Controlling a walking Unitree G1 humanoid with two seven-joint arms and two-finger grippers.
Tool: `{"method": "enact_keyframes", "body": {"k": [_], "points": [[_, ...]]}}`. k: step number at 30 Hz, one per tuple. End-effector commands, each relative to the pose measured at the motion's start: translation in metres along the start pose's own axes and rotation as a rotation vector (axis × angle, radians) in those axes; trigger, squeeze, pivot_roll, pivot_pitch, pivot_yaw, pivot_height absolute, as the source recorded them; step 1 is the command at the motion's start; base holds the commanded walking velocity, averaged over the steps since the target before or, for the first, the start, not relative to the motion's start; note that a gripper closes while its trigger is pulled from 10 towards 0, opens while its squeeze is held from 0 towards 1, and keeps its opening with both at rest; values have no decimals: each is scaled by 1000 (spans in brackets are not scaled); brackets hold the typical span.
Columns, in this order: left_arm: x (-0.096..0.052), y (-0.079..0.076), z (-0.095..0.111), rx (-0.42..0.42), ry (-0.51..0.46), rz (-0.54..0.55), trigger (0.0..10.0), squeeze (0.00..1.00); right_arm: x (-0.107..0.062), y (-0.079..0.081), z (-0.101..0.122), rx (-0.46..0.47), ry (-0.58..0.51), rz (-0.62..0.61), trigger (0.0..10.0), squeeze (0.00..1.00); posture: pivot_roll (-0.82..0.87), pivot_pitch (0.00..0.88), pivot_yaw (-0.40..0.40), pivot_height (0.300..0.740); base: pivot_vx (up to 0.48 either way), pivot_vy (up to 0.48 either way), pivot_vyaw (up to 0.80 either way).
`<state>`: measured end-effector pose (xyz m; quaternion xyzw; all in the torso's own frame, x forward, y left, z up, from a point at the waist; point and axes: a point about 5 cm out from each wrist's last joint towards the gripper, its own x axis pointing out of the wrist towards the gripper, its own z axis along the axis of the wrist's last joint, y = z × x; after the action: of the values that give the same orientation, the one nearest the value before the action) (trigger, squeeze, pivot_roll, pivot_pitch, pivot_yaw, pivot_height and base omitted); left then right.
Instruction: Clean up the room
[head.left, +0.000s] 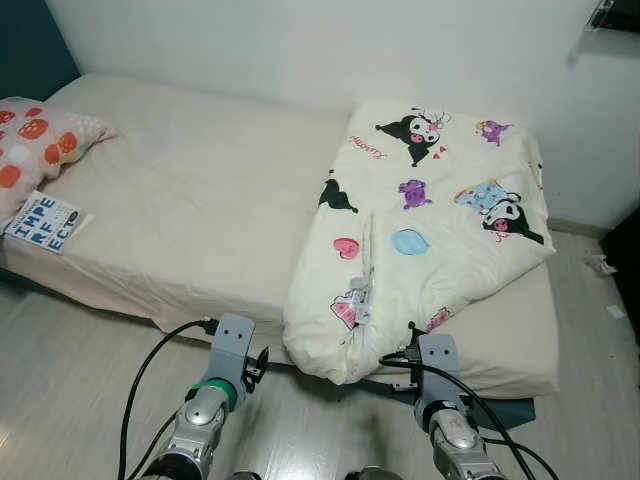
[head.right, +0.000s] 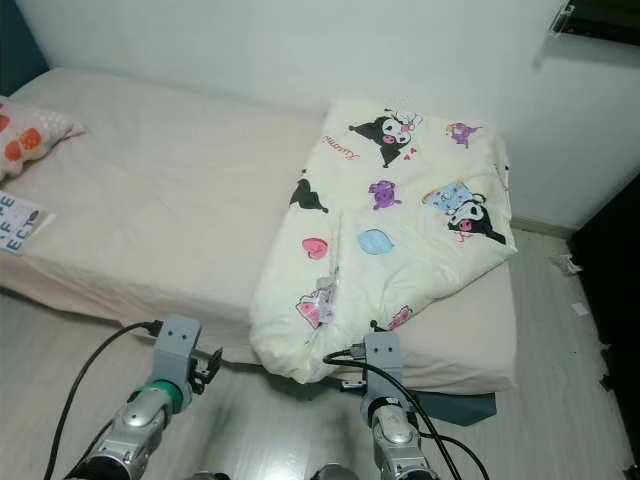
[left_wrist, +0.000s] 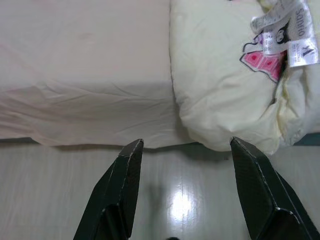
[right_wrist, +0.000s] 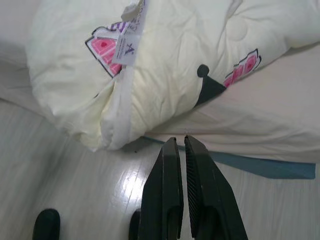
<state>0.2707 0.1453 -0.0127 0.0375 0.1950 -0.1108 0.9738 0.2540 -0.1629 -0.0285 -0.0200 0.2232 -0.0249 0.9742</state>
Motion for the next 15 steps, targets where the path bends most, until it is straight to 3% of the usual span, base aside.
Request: {"method": "enact_keyframes", "body": {"k": [1, 3, 11, 12, 13, 14, 15], "points": [[-4, -2, -5, -43, -12, -15, 10000, 1000, -2, -3, 2, 49, -41, 0, 10000, 1000, 5, 67, 19, 740, 0, 0, 0], [-4, -3, -1, -55, -48, -26, 10000, 1000, -3, -3, 7, 93, -98, 20, 10000, 1000, 4, 67, 19, 740, 0, 0, 0], [-4, -2, 3, -49, -87, 32, 10000, 1000, -2, -8, 7, 45, -89, -38, 10000, 1000, 1, 67, 18, 740, 0, 0, 0], [-4, -2, 3, -59, -89, 35, 10000, 1000, -2, -7, 8, 60, -89, -28, 10000, 694, 1, 65, 18, 740, 0, 0, 0], [-3, -1, 4, -77, -88, 30, 0, 153, -1, -6, 9, 68, -93, -5, 0, 0, 0, 64, 18, 740, 0, 0, 0], [-3, -1, 4, -91, -88, 25, 0, 153, -1, -5, 9, 72, -97, 11, 0, 0, 0, 64, 18, 740, 0, 0, 0], [-3, -1, 4, -95, -89, 20, 0, 0, 0, -5, 10, 72, -98, 14, 0, 0, 1, 60, 19, 740, 0, 0, 0]]}}
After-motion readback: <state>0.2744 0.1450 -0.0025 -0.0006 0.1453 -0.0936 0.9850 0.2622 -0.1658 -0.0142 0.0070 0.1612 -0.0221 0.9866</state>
